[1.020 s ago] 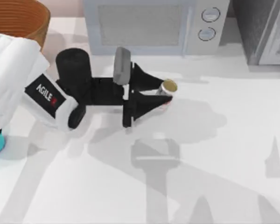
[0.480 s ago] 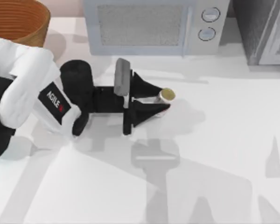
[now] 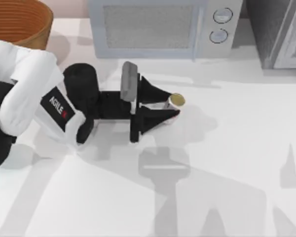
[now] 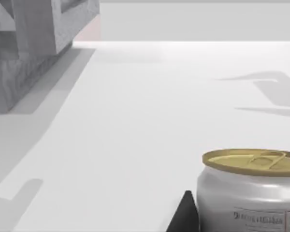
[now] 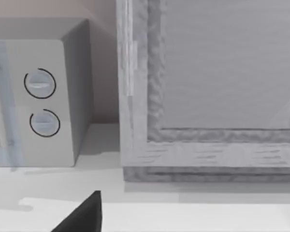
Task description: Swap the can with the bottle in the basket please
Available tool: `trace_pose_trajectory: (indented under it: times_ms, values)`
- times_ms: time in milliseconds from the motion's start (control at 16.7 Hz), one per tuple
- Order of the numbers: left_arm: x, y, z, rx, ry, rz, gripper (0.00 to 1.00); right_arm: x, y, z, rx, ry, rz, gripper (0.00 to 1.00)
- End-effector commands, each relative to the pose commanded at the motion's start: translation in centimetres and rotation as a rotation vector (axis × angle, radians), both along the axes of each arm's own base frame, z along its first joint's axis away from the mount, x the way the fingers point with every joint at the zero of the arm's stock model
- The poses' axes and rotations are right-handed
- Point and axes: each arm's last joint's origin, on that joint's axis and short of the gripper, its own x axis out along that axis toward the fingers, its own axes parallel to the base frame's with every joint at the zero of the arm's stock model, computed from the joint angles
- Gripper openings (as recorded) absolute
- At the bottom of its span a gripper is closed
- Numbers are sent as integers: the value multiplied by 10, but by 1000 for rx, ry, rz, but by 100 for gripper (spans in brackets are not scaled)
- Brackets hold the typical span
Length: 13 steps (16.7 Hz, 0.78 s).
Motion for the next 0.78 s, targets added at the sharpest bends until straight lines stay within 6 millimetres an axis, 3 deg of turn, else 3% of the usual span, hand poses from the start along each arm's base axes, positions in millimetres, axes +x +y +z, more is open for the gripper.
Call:
trace_pose_trajectory:
  times_ms: [420, 780]
  values:
    - [0, 0, 0, 0, 0, 0, 98, 0, 0, 0, 0, 0, 0, 100]
    - [0, 0, 0, 0, 0, 0, 100, 0, 0, 0, 0, 0, 0, 100]
